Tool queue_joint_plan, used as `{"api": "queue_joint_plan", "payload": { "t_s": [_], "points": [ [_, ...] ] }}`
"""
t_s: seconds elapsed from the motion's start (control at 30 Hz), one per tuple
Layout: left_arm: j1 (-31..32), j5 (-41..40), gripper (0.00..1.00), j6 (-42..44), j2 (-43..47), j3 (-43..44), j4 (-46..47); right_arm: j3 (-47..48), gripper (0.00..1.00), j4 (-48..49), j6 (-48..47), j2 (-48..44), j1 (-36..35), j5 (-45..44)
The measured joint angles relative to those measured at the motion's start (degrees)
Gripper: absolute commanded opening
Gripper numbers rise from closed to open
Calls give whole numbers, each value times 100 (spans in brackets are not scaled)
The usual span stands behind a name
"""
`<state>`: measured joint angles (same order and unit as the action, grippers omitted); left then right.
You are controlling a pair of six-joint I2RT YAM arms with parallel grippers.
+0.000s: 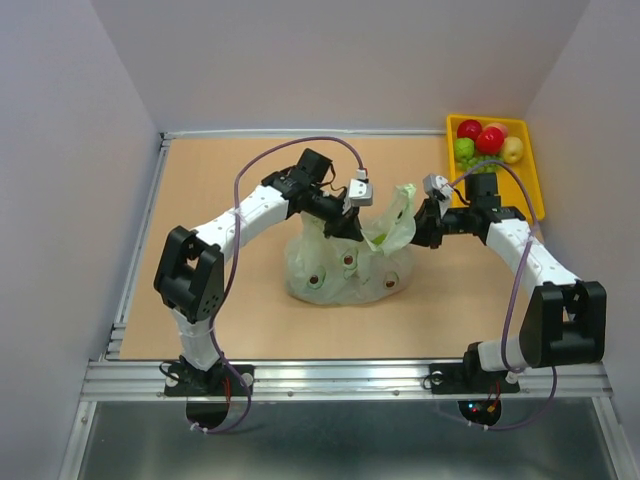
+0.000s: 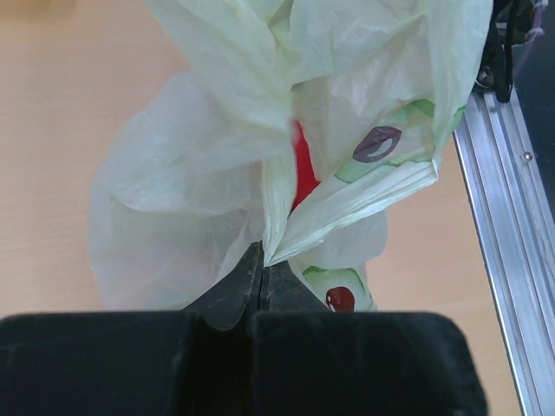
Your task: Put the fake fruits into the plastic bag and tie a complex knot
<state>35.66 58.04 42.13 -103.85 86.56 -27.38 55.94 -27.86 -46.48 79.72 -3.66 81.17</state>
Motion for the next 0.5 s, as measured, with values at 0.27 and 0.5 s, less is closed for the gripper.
{"api": "queue_joint_plan", "payload": {
  "t_s": [0.27,0.5],
  "points": [
    [-2,-289,55,-597,544,-492,422,-122,0,1436,2715,-291,-17,-809],
    [24,-678,99,-1497,1816,-942,1143,-144,0,2391,4417,-634,-17,-1375]
  ]
}}
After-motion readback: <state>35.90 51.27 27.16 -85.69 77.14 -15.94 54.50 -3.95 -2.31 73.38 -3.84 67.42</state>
